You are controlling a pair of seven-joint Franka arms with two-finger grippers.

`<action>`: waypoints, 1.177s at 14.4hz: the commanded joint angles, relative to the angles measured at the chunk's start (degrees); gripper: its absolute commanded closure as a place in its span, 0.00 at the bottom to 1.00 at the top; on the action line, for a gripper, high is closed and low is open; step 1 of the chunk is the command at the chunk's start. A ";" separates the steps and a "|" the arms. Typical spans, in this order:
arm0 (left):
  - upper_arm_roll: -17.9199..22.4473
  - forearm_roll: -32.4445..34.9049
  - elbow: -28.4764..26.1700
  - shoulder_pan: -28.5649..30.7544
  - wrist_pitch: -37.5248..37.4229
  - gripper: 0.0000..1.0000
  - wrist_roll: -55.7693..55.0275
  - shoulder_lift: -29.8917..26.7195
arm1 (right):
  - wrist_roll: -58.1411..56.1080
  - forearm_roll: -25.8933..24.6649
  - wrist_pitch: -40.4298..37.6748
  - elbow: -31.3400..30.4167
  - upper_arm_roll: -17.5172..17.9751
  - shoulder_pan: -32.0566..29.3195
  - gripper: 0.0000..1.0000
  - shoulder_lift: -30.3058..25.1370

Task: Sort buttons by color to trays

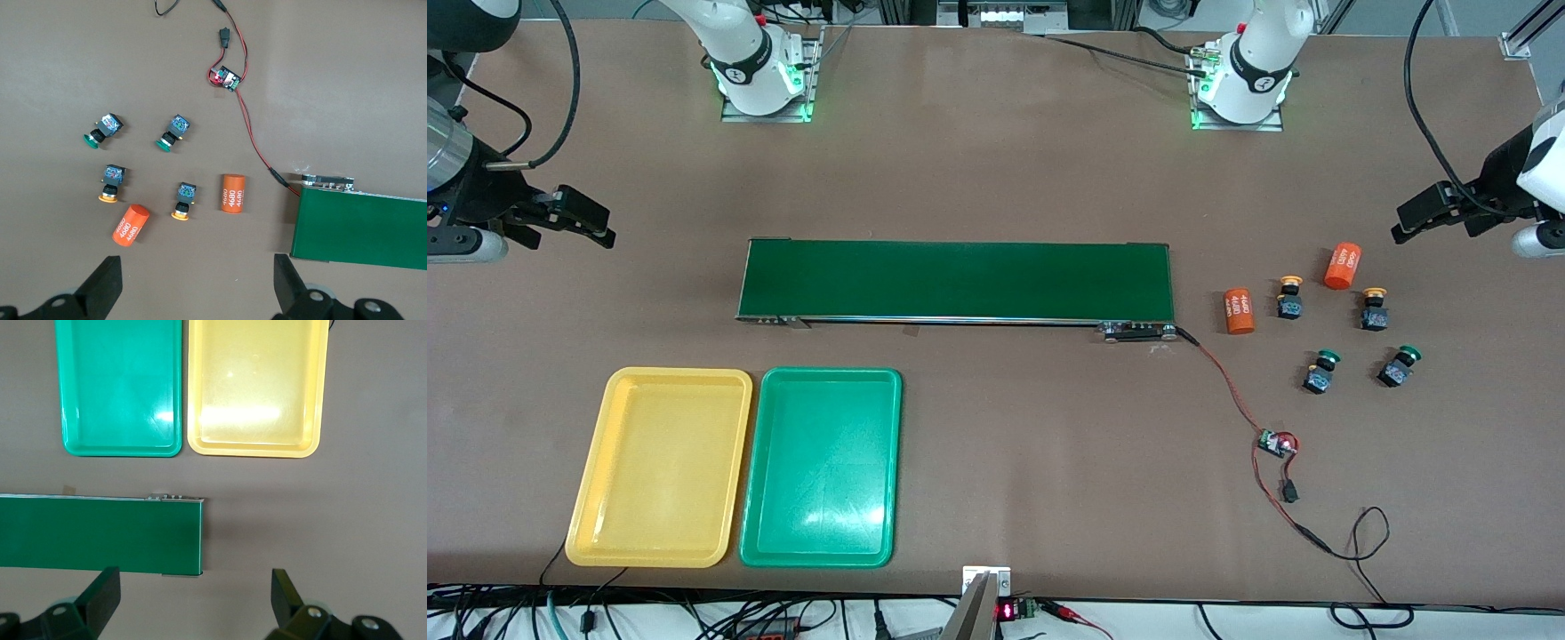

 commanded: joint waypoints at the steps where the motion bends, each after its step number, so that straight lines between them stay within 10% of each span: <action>1: -0.28 -0.39 0.65 0.16 -1.17 0.00 -0.19 -0.49 | 0.85 0.78 -0.30 0.34 0.12 -0.02 0.00 0.11; 17: -0.90 0.49 3.73 -1.16 -5.91 0.00 0.08 6.45 | -0.38 0.17 0.40 0.42 -0.05 0.24 0.00 0.55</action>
